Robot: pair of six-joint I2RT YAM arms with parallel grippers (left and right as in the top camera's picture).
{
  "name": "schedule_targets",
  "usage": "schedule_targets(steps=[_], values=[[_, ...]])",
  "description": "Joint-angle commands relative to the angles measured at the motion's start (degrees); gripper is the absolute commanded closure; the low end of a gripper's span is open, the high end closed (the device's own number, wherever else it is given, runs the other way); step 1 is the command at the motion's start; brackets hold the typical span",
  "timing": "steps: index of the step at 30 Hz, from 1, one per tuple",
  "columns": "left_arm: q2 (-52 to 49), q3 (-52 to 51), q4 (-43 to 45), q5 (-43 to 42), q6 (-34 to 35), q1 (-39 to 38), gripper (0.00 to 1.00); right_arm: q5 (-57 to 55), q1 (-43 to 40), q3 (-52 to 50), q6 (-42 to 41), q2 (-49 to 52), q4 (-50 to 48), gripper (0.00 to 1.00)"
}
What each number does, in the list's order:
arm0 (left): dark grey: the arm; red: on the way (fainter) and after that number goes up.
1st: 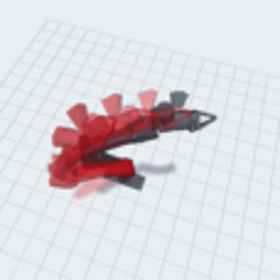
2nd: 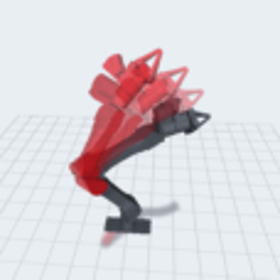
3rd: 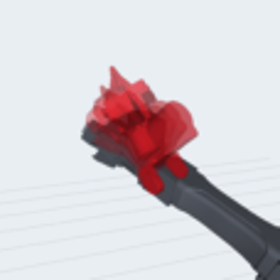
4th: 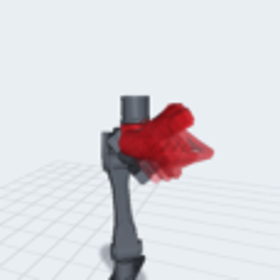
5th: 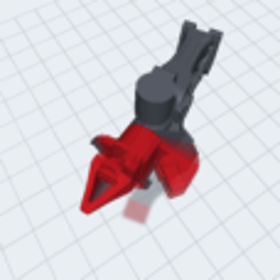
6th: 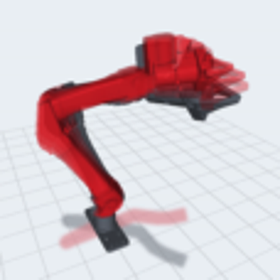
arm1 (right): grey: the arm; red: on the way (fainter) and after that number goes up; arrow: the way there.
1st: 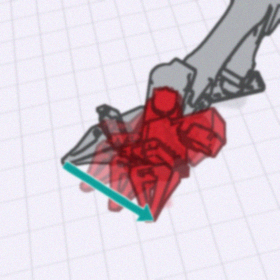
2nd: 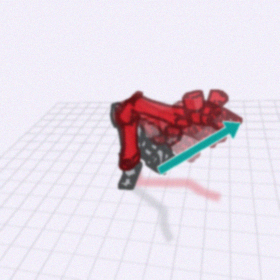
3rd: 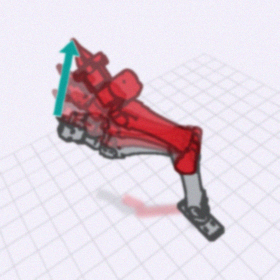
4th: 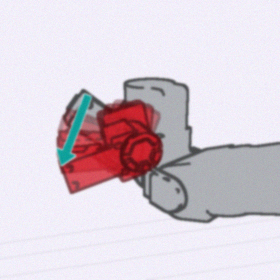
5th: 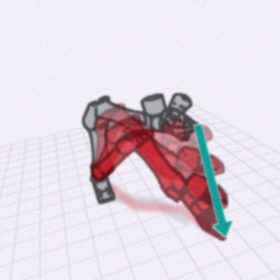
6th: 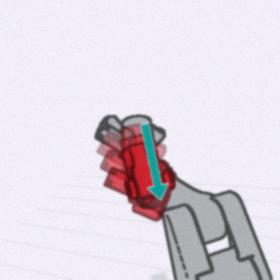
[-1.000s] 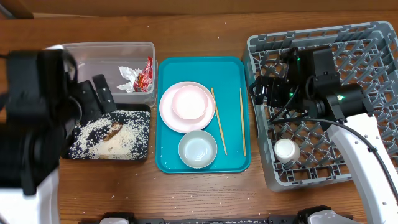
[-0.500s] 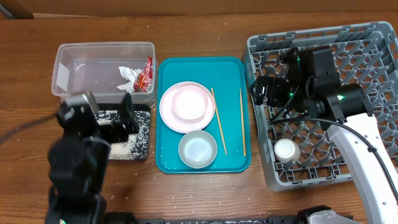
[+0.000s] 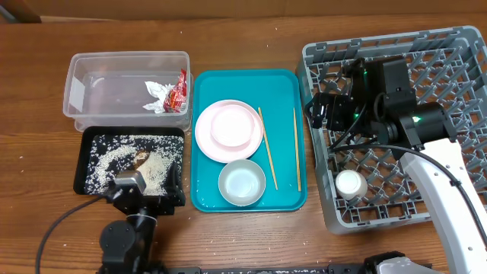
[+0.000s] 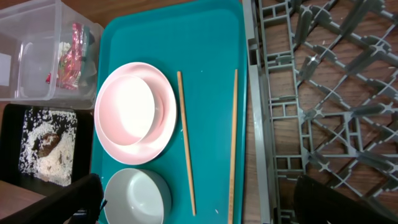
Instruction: Sort waste into correct bins and load items into the dishwasher
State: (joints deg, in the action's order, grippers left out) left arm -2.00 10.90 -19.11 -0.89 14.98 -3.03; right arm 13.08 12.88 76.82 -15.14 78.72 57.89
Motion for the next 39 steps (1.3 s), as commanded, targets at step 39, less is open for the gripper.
schedule_targets(steps=[39], values=[[1.7, -8.7, 10.6, 0.0, -0.8, -0.5, 0.00, 16.9, 5.2, 0.4, 0.4, 1.4, -5.0, 0.00]])
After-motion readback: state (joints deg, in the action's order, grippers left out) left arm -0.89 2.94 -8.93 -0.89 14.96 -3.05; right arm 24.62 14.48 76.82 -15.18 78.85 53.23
